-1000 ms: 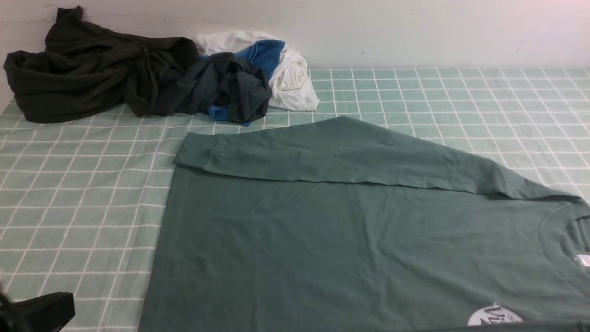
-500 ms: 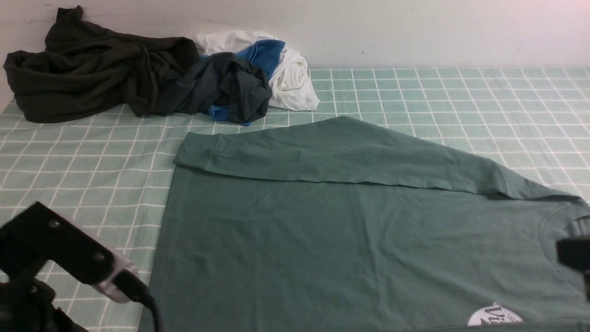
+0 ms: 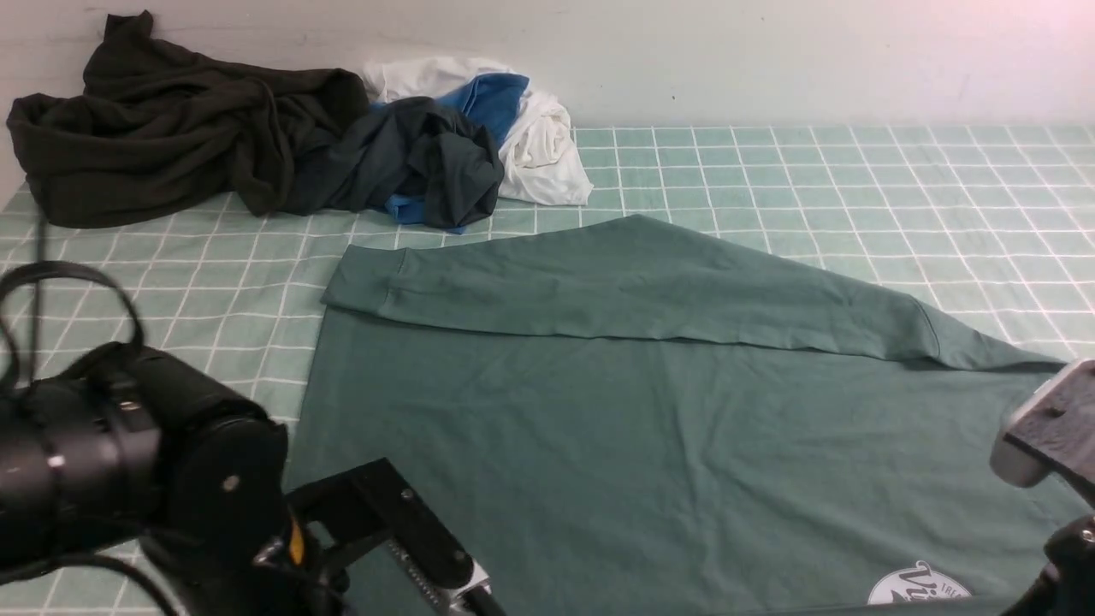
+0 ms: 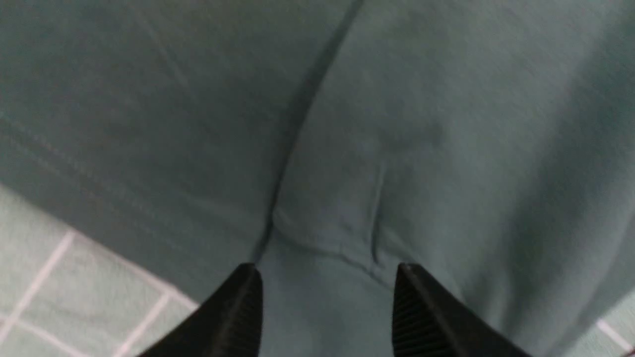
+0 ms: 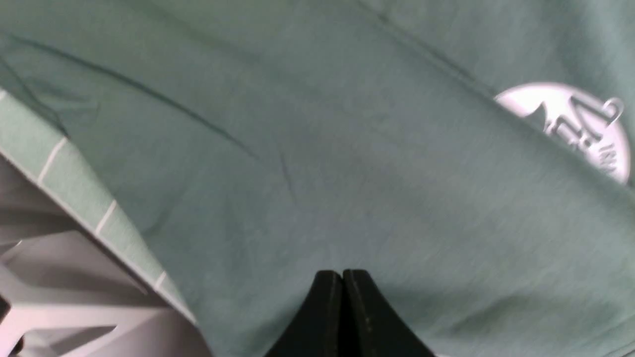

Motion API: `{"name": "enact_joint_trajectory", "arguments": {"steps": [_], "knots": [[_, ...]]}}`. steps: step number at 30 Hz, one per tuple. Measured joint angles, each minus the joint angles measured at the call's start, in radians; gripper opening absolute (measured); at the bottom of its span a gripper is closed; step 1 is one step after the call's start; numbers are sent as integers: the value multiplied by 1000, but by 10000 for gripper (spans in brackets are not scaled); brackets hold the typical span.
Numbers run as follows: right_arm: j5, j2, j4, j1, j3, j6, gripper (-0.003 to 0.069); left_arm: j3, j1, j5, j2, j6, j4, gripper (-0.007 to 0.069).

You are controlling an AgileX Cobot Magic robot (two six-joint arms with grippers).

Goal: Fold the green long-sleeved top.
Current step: Use the left arm to clamp the cuff closest to it, then use the left arm to drag and place the cuff at the centered position on the left edge of the fabric

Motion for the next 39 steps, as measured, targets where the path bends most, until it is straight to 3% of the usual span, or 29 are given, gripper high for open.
{"name": "enact_joint_trajectory", "arguments": {"steps": [4,8,12,16,23,34,39], "knots": [[-14,0,-3,0,0,0,-14,-55,0,-41,141,-1,-2,401],[-15,0,-3,0,0,0,-14,-81,0,-10,211,4,-37,329],[-23,0,-7,0,0,0,-14,-88,-1,39,224,56,-90,83],[-38,0,-7,0,0,0,-14,-117,-1,66,212,55,-48,5],[-93,0,-84,-2,0,34,-14,-367,61,159,197,-14,115,-1],[-174,0,-277,-9,0,213,-14,-730,210,187,412,20,133,13],[-179,0,-286,-9,0,221,-14,-801,232,188,514,22,138,89]]}}
